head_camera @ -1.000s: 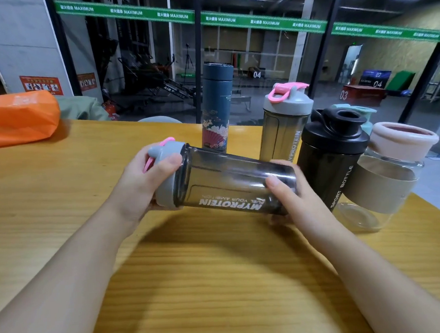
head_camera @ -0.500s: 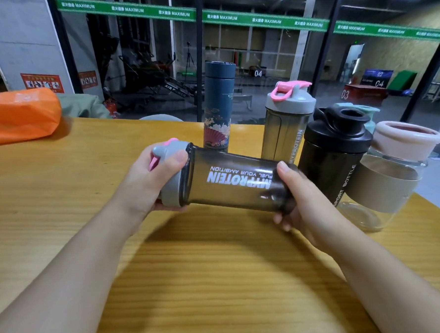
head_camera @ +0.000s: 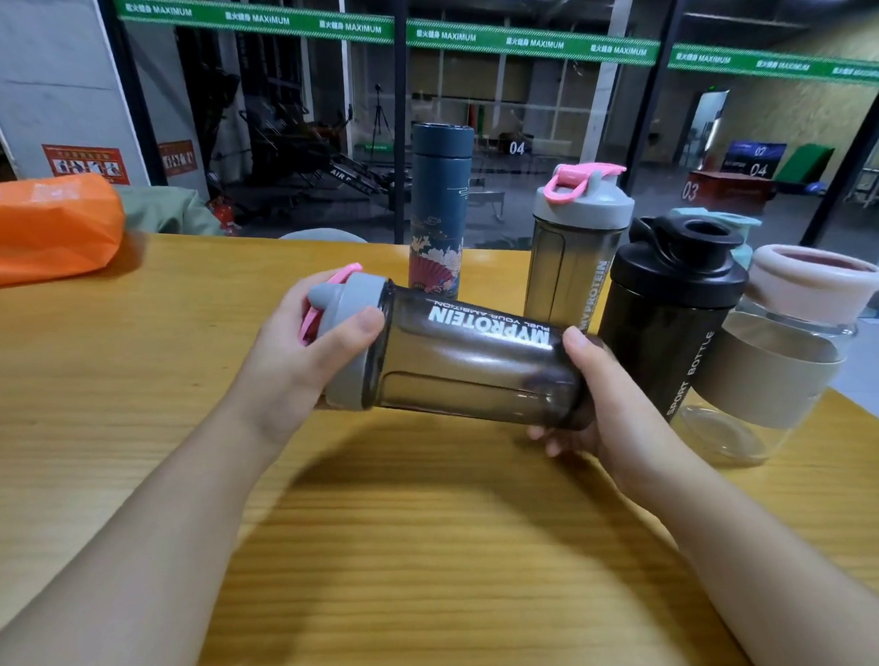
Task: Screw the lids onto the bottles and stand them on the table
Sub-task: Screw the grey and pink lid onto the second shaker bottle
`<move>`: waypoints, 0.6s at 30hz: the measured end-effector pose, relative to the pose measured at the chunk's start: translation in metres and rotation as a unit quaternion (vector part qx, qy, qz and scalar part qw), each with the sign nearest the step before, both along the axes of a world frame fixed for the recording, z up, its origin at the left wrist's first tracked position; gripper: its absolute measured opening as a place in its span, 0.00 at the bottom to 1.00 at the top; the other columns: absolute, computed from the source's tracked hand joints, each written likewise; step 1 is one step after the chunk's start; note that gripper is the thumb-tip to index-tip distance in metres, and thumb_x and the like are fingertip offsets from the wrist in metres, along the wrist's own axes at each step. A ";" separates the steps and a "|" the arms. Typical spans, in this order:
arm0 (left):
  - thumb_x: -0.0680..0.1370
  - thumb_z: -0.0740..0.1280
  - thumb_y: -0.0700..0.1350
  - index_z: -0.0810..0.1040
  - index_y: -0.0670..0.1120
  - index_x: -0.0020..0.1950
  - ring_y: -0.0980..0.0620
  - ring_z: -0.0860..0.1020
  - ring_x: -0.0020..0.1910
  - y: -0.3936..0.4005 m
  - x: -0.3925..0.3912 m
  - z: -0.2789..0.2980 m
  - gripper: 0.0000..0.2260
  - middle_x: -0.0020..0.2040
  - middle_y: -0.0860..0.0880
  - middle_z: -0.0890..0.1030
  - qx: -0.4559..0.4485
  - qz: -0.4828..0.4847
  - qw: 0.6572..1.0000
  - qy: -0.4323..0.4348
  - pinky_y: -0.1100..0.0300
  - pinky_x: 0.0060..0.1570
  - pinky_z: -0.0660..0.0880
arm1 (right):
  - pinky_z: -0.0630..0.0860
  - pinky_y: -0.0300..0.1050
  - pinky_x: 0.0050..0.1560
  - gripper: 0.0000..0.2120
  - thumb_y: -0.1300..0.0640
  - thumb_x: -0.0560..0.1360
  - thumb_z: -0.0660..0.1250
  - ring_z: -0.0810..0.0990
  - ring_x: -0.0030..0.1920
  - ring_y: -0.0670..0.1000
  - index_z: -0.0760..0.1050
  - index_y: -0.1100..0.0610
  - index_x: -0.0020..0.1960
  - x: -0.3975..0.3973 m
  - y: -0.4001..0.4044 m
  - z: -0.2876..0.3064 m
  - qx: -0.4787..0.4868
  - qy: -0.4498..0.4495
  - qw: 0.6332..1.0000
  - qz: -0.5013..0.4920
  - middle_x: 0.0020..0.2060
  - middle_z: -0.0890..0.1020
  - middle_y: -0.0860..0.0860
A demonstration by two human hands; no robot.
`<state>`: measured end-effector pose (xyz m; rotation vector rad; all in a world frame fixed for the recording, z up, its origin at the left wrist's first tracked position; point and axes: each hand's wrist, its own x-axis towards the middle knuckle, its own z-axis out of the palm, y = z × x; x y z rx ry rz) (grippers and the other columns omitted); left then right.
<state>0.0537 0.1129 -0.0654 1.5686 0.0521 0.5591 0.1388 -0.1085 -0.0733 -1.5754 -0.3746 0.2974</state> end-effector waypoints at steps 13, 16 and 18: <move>0.61 0.71 0.63 0.80 0.49 0.48 0.49 0.81 0.32 -0.002 0.000 0.003 0.23 0.33 0.47 0.82 -0.116 -0.028 0.976 0.185 0.49 0.32 0.81 | 0.70 0.37 0.26 0.17 0.41 0.71 0.60 0.74 0.31 0.49 0.70 0.44 0.58 -0.007 -0.002 0.001 -0.014 -0.112 0.994 -0.015 0.53 0.78 0.58; 0.63 0.72 0.63 0.77 0.52 0.58 0.50 0.81 0.35 -0.002 0.001 0.002 0.27 0.46 0.46 0.82 -0.087 -0.012 0.986 0.142 0.48 0.34 0.80 | 0.67 0.42 0.25 0.13 0.43 0.80 0.56 0.73 0.26 0.48 0.69 0.48 0.60 -0.001 0.001 0.000 -0.043 -0.054 0.997 -0.033 0.52 0.79 0.56; 0.61 0.72 0.63 0.75 0.55 0.60 0.49 0.82 0.38 -0.003 0.001 0.001 0.29 0.53 0.45 0.80 -0.063 -0.009 0.992 0.106 0.48 0.34 0.80 | 0.65 0.41 0.24 0.19 0.41 0.80 0.53 0.71 0.24 0.49 0.70 0.52 0.60 0.000 0.002 -0.001 -0.036 0.017 0.999 -0.037 0.46 0.79 0.54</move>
